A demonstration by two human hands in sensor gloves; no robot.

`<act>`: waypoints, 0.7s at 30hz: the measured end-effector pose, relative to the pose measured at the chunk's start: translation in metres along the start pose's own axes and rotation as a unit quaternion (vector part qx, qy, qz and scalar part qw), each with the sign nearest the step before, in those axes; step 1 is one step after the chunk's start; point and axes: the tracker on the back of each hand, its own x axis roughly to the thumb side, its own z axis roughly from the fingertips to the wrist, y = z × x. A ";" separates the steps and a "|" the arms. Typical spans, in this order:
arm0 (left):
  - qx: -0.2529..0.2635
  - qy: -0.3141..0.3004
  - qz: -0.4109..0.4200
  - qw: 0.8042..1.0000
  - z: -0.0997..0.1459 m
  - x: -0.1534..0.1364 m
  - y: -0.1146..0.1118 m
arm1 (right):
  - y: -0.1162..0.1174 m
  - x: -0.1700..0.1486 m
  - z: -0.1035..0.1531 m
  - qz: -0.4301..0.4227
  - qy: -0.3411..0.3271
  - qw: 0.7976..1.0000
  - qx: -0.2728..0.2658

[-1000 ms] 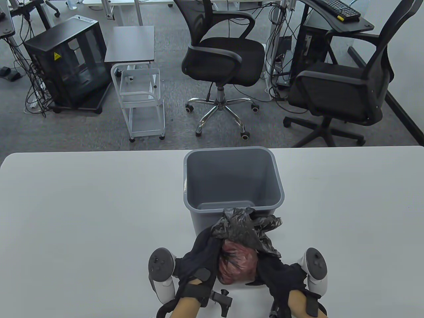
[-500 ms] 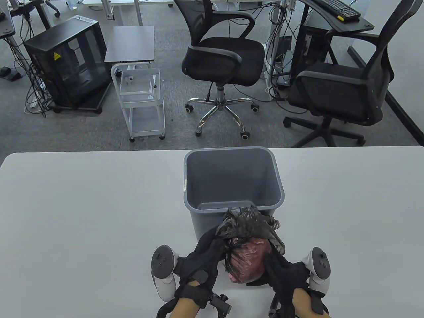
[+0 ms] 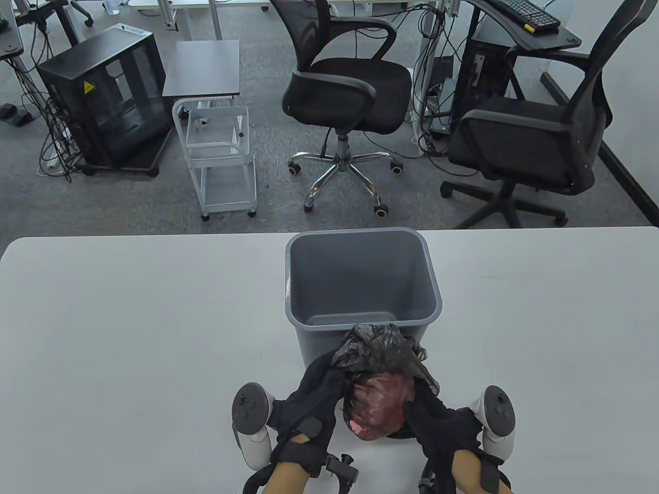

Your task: Twist garbage bag top to tighten it

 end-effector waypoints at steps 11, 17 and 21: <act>0.096 0.022 -0.087 0.991 0.008 0.000 0.000 | 0.007 0.011 -0.001 0.134 -0.036 0.989 0.042; -0.020 0.009 -0.036 0.999 0.000 0.003 -0.005 | 0.000 0.004 0.001 0.053 -0.004 0.999 -0.010; 0.032 0.003 -0.068 0.997 0.002 0.005 -0.001 | 0.001 0.002 0.002 0.046 0.010 0.999 -0.006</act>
